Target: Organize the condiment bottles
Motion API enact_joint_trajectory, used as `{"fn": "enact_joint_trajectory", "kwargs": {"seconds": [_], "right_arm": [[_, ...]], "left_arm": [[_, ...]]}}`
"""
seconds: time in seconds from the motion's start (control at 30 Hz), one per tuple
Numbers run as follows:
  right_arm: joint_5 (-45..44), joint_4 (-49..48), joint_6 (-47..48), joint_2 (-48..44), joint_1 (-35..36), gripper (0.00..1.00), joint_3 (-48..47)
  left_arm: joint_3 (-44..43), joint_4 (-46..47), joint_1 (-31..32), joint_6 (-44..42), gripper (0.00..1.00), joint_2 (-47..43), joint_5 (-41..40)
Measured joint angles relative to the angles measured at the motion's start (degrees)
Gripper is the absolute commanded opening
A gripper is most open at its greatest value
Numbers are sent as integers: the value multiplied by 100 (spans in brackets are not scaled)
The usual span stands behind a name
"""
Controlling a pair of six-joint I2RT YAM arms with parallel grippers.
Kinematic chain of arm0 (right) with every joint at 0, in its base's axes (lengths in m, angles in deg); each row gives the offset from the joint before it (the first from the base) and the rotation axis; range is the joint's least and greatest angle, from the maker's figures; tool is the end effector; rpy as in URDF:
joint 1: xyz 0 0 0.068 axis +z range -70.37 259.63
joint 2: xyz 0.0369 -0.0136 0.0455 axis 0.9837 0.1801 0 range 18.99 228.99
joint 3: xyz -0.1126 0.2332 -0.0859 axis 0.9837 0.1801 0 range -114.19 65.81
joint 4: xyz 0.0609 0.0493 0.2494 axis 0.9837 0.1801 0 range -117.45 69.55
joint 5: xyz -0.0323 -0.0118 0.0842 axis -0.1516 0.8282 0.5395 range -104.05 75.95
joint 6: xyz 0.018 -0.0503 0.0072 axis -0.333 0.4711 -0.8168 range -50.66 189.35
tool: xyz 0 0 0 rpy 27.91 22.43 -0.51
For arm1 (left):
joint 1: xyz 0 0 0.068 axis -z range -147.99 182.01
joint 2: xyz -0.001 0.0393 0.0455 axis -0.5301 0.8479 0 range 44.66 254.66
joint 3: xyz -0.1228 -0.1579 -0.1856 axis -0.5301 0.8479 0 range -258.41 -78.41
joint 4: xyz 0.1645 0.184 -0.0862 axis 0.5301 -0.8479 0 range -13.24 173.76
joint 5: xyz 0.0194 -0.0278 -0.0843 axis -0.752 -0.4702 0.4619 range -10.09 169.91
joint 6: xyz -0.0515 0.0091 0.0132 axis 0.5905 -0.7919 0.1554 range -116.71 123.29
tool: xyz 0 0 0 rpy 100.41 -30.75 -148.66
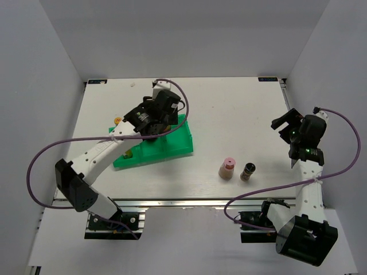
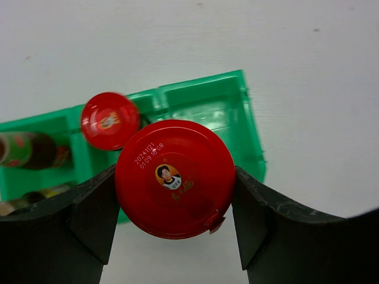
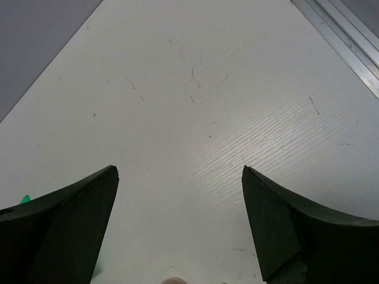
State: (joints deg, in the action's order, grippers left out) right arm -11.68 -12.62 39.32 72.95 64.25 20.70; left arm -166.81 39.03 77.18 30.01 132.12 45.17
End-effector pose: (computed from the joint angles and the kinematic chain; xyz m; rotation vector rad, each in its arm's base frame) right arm 0.2090 -0.0560 0.3046 0.7428 1.8456 0.2065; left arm 0.2447 -0.2174 0.3698 0.0615 2.1748 0.0062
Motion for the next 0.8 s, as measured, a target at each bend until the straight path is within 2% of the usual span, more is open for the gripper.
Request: {"fn": "enact_joint_trajectory", "kwargs": {"seconds": [0.2, 0.37, 0.63, 0.8], "right_arm": [[114, -24, 0, 131, 0, 89, 0], [203, -33, 26, 212, 0, 89, 0], [232, -35, 50, 212, 0, 89, 0], [234, -37, 50, 214, 0, 89, 0]], "left_arm": [[149, -542, -188, 372, 34, -426, -278], [479, -452, -348, 562, 34, -660, -155], [1027, -525, -1139, 699, 34, -627, 129], [1233, -326, -1279, 704, 34, -608, 380]]}}
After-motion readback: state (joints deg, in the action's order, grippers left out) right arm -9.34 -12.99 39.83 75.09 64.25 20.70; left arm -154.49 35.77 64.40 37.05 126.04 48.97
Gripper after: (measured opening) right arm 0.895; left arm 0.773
